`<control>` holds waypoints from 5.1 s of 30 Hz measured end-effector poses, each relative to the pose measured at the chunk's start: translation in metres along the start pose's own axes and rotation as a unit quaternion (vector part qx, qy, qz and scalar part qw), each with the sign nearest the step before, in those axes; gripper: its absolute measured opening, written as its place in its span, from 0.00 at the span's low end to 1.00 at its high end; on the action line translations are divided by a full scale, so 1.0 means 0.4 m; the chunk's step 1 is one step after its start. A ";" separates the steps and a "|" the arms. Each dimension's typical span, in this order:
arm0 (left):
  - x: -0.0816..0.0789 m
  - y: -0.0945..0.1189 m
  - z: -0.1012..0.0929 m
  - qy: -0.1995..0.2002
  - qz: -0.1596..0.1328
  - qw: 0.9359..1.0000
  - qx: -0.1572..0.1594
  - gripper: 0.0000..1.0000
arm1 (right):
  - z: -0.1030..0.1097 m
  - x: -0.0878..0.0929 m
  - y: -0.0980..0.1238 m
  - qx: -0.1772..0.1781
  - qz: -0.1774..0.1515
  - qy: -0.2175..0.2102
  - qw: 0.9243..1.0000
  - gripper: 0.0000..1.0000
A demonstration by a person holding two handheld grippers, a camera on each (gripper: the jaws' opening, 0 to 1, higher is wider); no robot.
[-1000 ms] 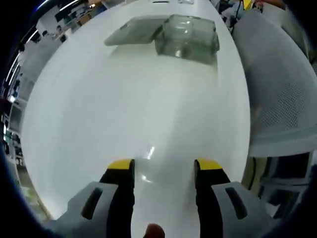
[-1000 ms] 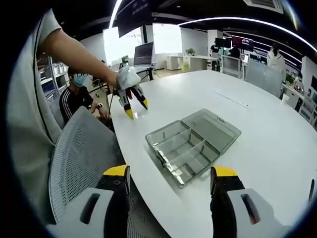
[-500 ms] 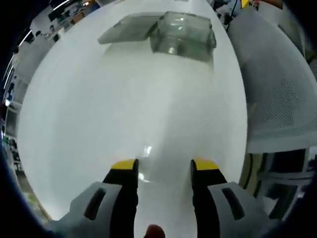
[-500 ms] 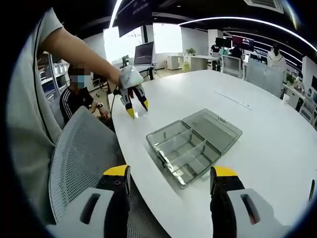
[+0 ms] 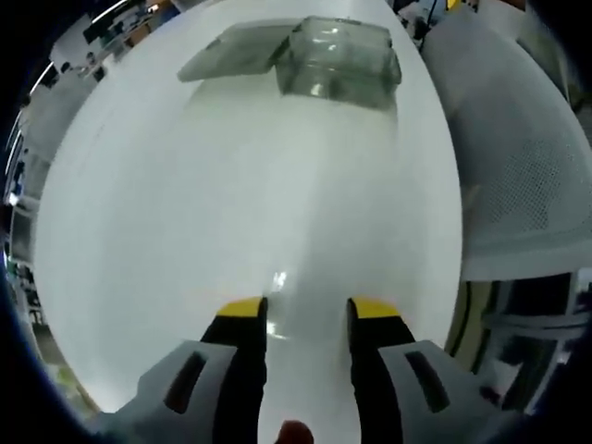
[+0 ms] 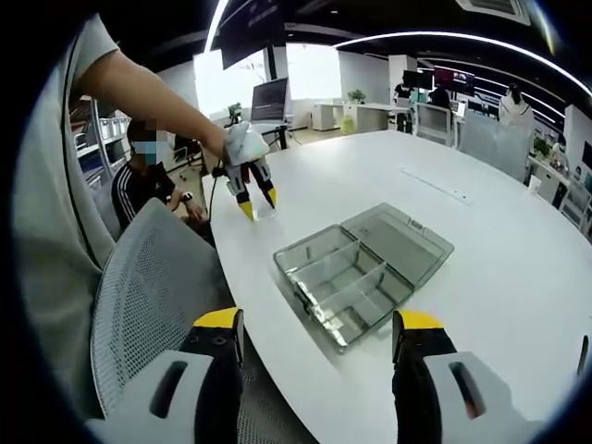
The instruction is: Insert the divider into the dual guide fixture by aligning both edges with the guide slots and pushing it downward to the bottom, including one-sided entry, uneven engagement, binding, and posture correction.
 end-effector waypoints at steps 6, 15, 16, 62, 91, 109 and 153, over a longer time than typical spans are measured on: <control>-0.013 -0.002 -0.005 0.003 0.006 1.000 0.000 0.30 | 0.002 -0.003 -0.003 -0.001 -0.001 0.001 1.000 0.62; -0.016 -0.006 -0.005 0.010 0.018 1.000 -0.001 0.30 | 0.006 -0.003 -0.003 -0.002 -0.002 0.003 1.000 0.62; -0.017 -0.007 -0.005 0.010 0.019 1.000 -0.002 0.29 | 0.007 -0.003 -0.002 -0.002 -0.002 0.003 1.000 0.62; -0.143 0.016 0.007 0.000 -0.032 0.999 -0.017 0.29 | 0.019 -0.010 -0.009 -0.015 -0.004 0.010 1.000 0.61; -0.252 0.049 0.009 -0.017 -0.083 0.996 -0.041 0.29 | 0.025 -0.009 -0.015 -0.019 -0.007 0.005 1.000 0.61; -0.343 0.080 0.003 -0.043 -0.119 0.990 -0.057 0.29 | 0.026 -0.008 -0.019 -0.022 -0.008 -0.005 1.000 0.61; -0.516 0.152 -0.016 -0.083 -0.203 0.969 -0.111 0.29 | 0.016 -0.026 -0.021 -0.023 -0.021 -0.020 0.999 0.61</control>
Point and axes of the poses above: the point that each gripper's makers call its tool centre point, and the gripper's own axes: y roughly backward along the fingers, z roughly to its left, x roughly out of its underside, the point moved 1 cm from there along y, roughly backward along the fingers, and after that the axes turned 14 degrees about -y, right-handed, at the moved point
